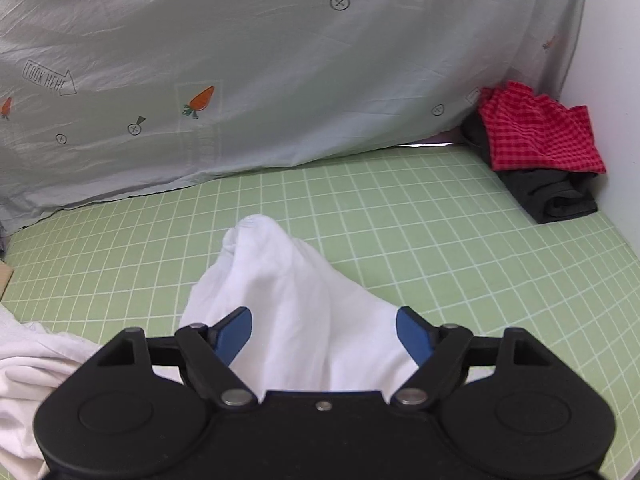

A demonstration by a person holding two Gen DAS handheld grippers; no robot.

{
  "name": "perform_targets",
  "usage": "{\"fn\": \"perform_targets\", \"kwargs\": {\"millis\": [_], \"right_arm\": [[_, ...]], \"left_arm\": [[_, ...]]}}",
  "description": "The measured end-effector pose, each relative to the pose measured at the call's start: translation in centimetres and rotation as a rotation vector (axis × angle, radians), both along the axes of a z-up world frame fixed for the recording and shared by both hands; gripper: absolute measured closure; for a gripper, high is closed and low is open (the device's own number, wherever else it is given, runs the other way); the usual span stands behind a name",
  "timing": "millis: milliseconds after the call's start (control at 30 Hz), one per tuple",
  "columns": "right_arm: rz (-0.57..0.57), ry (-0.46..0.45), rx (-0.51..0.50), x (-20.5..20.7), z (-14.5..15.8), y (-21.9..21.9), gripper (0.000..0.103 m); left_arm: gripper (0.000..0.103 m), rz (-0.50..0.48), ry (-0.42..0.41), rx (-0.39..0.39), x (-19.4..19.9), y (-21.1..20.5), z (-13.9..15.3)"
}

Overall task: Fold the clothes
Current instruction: 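Lift the white trousers and lay them flat on the mat with both grippers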

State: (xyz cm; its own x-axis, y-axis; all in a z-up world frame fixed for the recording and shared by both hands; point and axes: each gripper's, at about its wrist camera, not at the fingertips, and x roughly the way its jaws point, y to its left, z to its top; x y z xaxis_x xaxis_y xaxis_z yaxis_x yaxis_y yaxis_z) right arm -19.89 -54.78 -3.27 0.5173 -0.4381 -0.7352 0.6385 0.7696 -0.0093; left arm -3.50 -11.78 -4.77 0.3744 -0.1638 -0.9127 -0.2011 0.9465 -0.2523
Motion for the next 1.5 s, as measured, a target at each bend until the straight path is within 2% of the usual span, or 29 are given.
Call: {"fn": "perform_targets", "kwargs": {"millis": [133, 200, 367, 433, 533, 600, 700, 800, 900, 967, 1067, 1100, 1133, 1167, 1200, 1267, 1333, 1500], "right_arm": [[0.065, -0.039, 0.037, 2.7, 0.1, 0.4, 0.018], [0.084, -0.022, 0.038, 5.0, -0.5, 0.1, 0.017], [0.125, 0.066, 0.018, 10.5, -2.7, -1.8, 0.016], [0.134, 0.121, 0.025, 11.8, -3.7, -2.7, 0.019], [0.165, 0.119, 0.071, 12.5, -4.4, -3.9, 0.064], [0.154, 0.054, 0.042, 11.5, -3.4, -4.6, 0.084], [0.044, -0.020, -0.060, 8.3, -0.7, -6.7, 0.094], [-0.132, -0.071, -0.167, 3.9, 2.1, -9.9, 0.094], [-0.338, -0.039, -0.238, -1.6, 2.7, -13.0, 0.094], [-0.423, 0.046, -0.256, -4.1, 1.7, -14.4, 0.093], [-0.450, 0.249, -0.203, -6.7, -2.2, -14.6, 0.091], [-0.442, 0.284, -0.179, -7.1, -3.1, -14.1, 0.090], [-0.432, 0.318, -0.155, -7.5, -4.0, -13.6, 0.086], [-0.423, 0.352, -0.130, -7.9, -4.9, -13.1, 0.073], [-0.424, 0.336, -0.115, -8.2, -5.1, -12.5, 0.066], [-0.435, 0.295, -0.092, -8.6, -5.0, -11.4, 0.044], [-0.435, 0.267, -0.108, -7.9, -4.2, -10.7, 0.033], [-0.436, 0.214, -0.159, -6.0, -2.1, -9.2, 0.021]], "left_arm": [[0.028, -0.019, 0.026, 0.007, 2.0, -1.5, -1.2], [0.028, -0.018, 0.041, 0.028, 3.1, -2.2, -1.9], [0.023, 0.018, 0.089, 0.049, 6.1, -3.1, -3.8], [0.023, 0.015, 0.098, 0.060, 6.9, -3.6, -4.2], [0.023, 0.004, 0.092, 0.087, 7.4, -4.5, -4.4], [0.023, 0.002, 0.090, 0.101, 7.2, -4.8, -4.5], [0.023, 0.000, 0.090, 0.105, 7.1, -4.8, -4.7], [0.023, 0.005, 0.099, 0.087, 7.2, -4.4, -4.7], [0.023, -0.001, 0.106, 0.084, 6.9, -4.4, -4.8], [0.023, -0.003, 0.110, 0.091, 6.7, -4.4, -4.9], [0.023, -0.002, 0.112, 0.094, 6.5, -4.3, -4.9], [0.023, -0.001, 0.109, 0.093, 6.4, -4.2, -4.8], [0.023, -0.002, 0.104, 0.092, 6.4, -4.1, -4.6], [0.023, -0.003, 0.097, 0.091, 6.3, -4.1, -4.4], [0.023, -0.005, 0.088, 0.089, 6.2, -4.0, -4.2], [0.023, -0.002, 0.065, 0.081, 6.0, -3.7, -3.7], [0.023, 0.016, 0.023, 0.063, 5.8, -3.0, -2.7], [0.022, 0.047, -0.131, 0.064, 6.5, -1.8, 0.2]]}}
